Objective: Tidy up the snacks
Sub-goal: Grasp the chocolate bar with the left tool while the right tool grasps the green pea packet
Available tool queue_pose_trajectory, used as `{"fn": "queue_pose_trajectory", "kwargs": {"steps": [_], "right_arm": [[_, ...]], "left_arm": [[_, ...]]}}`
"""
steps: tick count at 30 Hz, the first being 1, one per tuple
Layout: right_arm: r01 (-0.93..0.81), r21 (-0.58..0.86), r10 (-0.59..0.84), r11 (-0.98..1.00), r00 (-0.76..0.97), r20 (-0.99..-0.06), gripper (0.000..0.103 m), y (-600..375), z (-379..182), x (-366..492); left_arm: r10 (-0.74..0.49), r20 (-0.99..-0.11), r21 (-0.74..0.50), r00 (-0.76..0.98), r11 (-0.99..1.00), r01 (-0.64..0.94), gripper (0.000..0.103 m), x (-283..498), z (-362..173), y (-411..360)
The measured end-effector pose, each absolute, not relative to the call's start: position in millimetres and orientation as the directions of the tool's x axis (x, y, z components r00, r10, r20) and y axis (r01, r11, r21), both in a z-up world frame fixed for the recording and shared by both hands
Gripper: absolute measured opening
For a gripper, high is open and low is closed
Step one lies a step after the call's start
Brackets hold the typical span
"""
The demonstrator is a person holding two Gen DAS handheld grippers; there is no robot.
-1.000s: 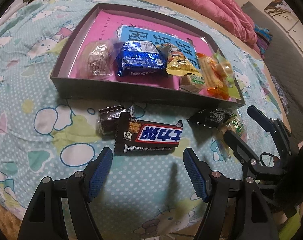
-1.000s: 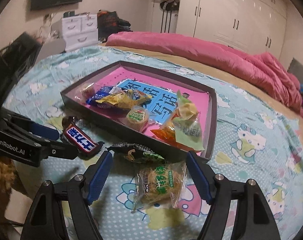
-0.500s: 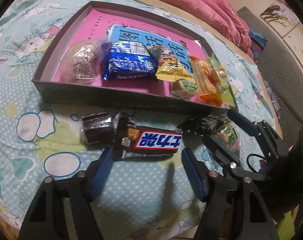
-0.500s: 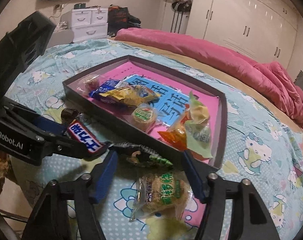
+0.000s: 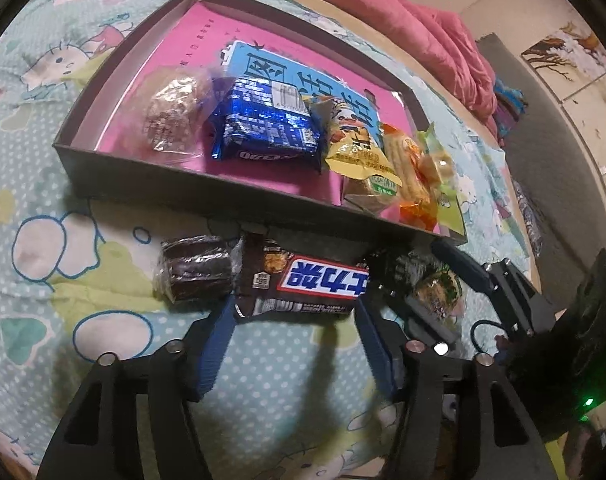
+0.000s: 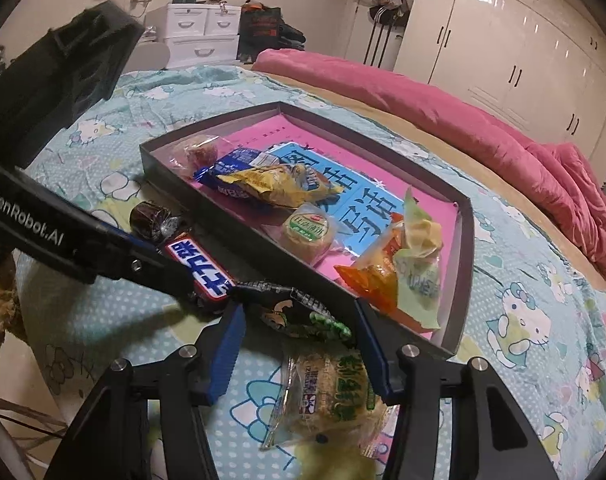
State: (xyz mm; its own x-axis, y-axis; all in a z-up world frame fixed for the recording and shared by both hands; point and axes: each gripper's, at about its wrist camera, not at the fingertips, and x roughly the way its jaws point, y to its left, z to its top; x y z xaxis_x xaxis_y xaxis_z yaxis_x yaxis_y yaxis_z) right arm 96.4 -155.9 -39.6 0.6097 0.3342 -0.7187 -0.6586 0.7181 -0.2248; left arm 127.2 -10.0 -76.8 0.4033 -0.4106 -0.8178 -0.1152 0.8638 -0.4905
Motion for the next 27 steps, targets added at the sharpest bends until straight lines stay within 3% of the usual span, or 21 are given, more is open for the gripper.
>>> {"fn": "queue_pose_trajectory", "kwargs": {"steps": [6,19,27], "right_arm": [[-0.655,-0.241,0.311,0.716,0.609,-0.73,0.055,-153.6,-46.0,97.4],[-0.659,-0.223,0.318,0.719,0.597,-0.737,0.055,-154.9,-48.2,100.2],[-0.653,-0.233,0.308,0.721,0.603,-0.736,0.055,-147.7,-52.9,101.8]], "left_arm": [[-0.342,-0.857,-0.401,0.385,0.912,-0.084,0.079,138.6,-74.7,-32.0],[-0.3,-0.869,-0.395,0.393,0.899,-0.187,0.079,156.1,-81.2,-31.4],[-0.231,-0.885,-0.315,0.403,0.937,-0.154,0.061,153.5,-78.8,-39.1]]}}
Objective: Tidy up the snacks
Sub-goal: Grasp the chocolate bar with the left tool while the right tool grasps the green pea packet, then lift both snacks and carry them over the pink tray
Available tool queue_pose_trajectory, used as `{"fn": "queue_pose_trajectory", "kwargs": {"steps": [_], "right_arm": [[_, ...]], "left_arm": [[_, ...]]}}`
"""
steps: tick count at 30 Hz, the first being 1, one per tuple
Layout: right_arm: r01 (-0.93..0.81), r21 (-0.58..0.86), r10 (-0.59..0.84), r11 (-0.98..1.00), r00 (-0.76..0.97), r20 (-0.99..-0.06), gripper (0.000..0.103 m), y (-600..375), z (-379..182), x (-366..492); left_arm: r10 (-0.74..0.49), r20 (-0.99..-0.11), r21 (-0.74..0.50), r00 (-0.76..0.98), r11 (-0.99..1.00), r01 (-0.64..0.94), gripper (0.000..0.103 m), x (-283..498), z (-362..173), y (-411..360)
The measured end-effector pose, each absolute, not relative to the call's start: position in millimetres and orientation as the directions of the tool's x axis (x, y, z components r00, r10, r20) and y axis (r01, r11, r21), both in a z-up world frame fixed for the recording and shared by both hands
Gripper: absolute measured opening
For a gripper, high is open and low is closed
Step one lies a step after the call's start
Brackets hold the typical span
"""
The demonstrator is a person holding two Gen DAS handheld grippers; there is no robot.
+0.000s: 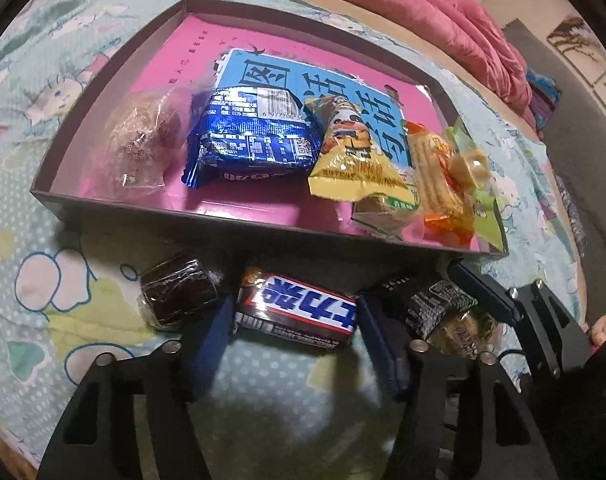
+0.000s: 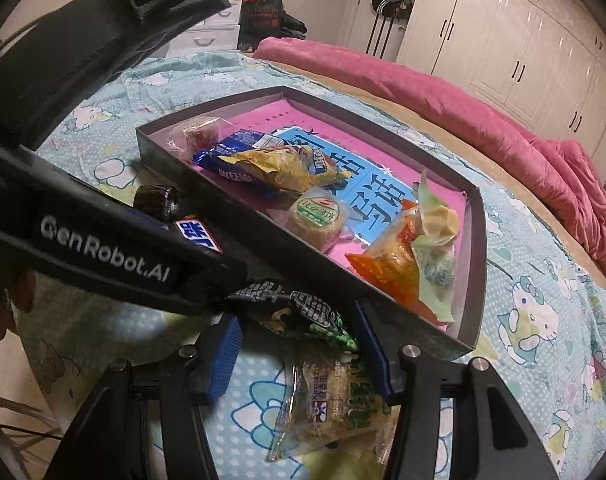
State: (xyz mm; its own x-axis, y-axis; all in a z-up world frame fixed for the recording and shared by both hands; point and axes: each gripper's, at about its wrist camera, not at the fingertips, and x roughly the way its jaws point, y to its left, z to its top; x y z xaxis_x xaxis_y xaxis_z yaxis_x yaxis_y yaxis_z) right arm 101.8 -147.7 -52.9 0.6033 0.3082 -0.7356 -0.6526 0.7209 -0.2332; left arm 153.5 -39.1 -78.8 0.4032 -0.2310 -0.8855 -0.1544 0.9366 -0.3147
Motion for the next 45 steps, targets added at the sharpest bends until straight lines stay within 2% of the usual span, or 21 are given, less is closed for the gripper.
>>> {"fn": "queue_pose_trajectory", "kwargs": {"steps": [1,6,13,16,19,45], "right_arm": [[-0.65,-0.236,0.306,0.722,0.606,-0.734,0.055,-146.7,-53.3,102.4],[-0.646,-0.214,0.32,0.733,0.604,-0.73,0.046,-147.5,-50.6,103.7],[-0.628,-0.029,0.433,0.777,0.568,-0.699,0.042,-170.1,-32.0,107.4],[-0.612,0.044,0.476,0.79,0.566,-0.673,0.033,-183.9,-23.4,107.6],[-0.597,0.104,0.508,0.796,0.563,-0.652,0.032,-193.0,-17.6,110.5],[-0.641,0.035,0.451,0.767,0.5,-0.74,0.032,-158.5,-52.3,119.2]], "left_arm": [[-0.232,-0.884,-0.311,0.405,0.94,-0.142,0.058,152.3,-77.9,-39.7],[-0.262,-0.87,-0.336,0.419,0.935,-0.113,0.056,144.5,-74.7,-35.4],[-0.305,-0.857,-0.385,0.415,0.915,-0.123,0.055,132.6,-70.4,-26.2],[-0.326,-0.846,-0.409,0.421,0.904,-0.121,0.055,127.8,-65.0,-23.6],[-0.321,-0.843,-0.402,0.431,0.909,-0.109,0.055,124.5,-59.2,-24.3],[-0.317,-0.803,-0.425,0.505,0.899,-0.11,0.055,112.8,-25.1,-2.6]]}}
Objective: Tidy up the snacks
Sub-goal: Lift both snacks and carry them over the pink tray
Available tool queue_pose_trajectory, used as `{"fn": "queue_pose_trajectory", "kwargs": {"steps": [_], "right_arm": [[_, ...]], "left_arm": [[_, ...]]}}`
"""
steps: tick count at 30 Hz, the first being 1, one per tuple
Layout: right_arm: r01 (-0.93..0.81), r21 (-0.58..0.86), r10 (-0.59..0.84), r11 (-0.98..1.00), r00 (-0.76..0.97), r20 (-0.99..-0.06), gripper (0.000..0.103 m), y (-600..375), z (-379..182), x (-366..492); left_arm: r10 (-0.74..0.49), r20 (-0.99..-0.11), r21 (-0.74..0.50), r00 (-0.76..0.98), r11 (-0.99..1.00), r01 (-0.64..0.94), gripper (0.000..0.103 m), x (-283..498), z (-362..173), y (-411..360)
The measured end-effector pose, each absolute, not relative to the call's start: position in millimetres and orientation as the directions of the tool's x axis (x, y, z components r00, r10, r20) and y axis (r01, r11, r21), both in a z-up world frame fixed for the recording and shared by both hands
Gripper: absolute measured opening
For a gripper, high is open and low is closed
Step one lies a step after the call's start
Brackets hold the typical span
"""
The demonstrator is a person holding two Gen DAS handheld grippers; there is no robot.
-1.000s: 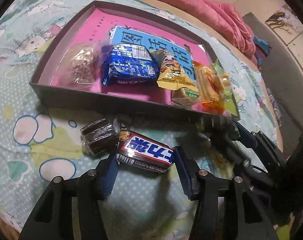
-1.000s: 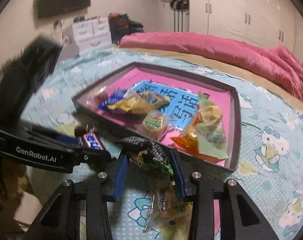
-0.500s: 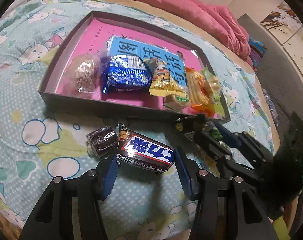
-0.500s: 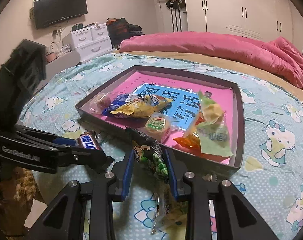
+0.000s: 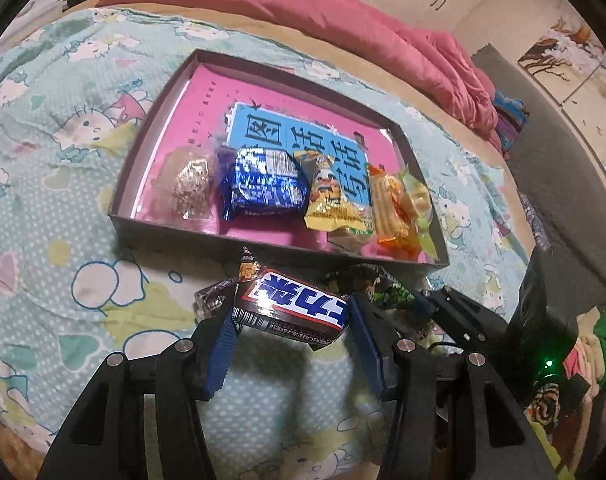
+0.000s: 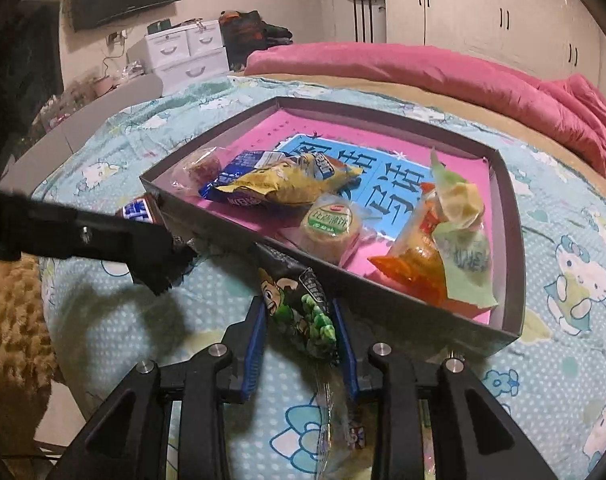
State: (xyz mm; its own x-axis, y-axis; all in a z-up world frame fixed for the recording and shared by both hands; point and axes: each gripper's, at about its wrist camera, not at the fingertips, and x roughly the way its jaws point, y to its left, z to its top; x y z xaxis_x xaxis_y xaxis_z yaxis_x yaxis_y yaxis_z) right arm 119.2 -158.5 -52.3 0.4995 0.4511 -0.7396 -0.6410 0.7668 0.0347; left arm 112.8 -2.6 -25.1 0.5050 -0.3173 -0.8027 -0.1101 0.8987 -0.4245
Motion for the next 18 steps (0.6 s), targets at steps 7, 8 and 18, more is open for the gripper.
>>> {"fn": "queue_pose_trajectory", "kwargs": {"steps": [7,8,18], "right_arm": [[-0.631,0.116,0.527,0.767,0.516,-0.675,0.029,-174.1,-29.9,114.0],[-0.63,0.126,0.538,0.766,0.521,-0.663,0.029,-176.2,-25.9,113.5],[-0.565,0.188,0.564,0.804,0.622,-0.543,0.029,-200.3,5.7,120.7]], "left_arm": [[-0.311,-0.784,-0.433,0.538,0.895,-0.112,0.055,112.6,-10.0,4.6],[-0.308,-0.782,-0.431,0.541,0.896,-0.112,0.055,112.5,-8.5,5.2],[-0.255,-0.771,-0.392,0.583,0.912,-0.119,0.055,119.7,6.4,12.1]]}}
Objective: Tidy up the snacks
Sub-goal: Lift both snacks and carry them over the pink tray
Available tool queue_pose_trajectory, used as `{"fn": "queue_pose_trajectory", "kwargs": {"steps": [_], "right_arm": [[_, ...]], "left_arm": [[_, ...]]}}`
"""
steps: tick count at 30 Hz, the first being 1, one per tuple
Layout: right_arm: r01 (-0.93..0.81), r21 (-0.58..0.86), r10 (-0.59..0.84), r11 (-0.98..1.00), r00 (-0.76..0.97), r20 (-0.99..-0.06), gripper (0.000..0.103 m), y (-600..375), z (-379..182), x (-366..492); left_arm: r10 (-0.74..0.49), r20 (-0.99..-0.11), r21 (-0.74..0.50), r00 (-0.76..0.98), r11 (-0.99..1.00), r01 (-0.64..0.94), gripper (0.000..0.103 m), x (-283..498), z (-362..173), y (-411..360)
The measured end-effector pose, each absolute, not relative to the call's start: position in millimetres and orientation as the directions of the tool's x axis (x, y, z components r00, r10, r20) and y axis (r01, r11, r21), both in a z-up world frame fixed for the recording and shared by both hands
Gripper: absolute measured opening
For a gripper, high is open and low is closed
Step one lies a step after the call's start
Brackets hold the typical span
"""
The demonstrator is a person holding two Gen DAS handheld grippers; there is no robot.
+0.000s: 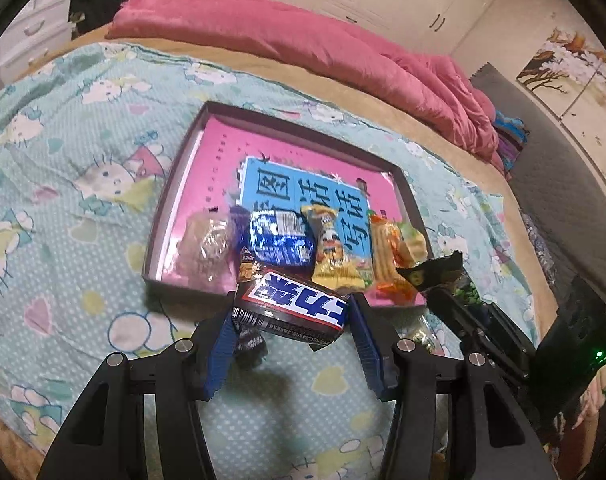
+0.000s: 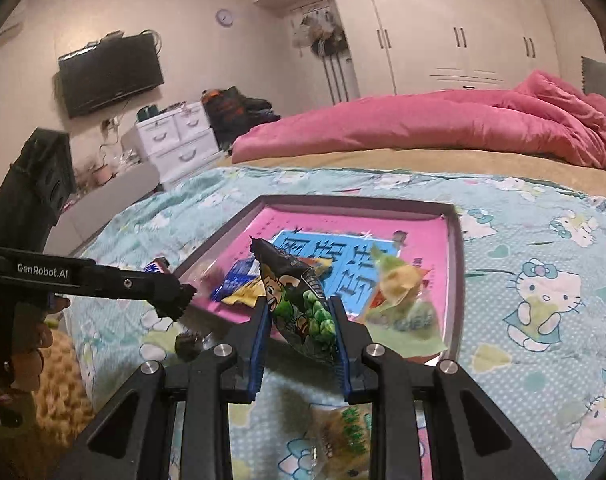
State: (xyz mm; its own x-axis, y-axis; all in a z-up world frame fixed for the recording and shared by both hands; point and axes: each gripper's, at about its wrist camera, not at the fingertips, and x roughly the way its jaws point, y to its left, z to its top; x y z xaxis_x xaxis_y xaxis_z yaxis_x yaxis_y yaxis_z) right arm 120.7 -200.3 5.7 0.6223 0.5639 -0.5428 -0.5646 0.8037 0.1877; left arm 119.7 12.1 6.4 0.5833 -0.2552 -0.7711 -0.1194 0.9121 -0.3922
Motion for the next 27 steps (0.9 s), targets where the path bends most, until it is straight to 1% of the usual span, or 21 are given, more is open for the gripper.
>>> {"fn": "queue_pose_trajectory", "kwargs": {"steps": [12,17,21,27], "right_arm": [[-0.521,0.222,0.552,0.825,0.654,-0.517,0.029,-207.9,12.9,131.6],[-0.49,0.248,0.541,0.836,0.658,-0.523,0.029,-211.0,10.0,140.5],[-0.457,0.279,0.531,0.845,0.652,-0.541,0.029,-215.7,2.5,147.7],[-0.436,0.313,0.536,0.844,0.653,-0.536,0.029,-214.3,-1.1,158.6]], "left_arm": [[-0.23,-0.782,-0.364,0.579,0.923,-0.125,0.055,138.1,3.4,9.5],[-0.208,-0.795,-0.334,0.569,0.934,-0.125,0.055,147.3,-2.2,6.4],[-0.169,-0.813,-0.282,0.558,0.951,-0.122,0.055,155.7,-9.1,0.8],[-0.153,-0.826,-0.251,0.543,0.962,-0.111,0.056,165.2,-19.2,-9.0]]}}
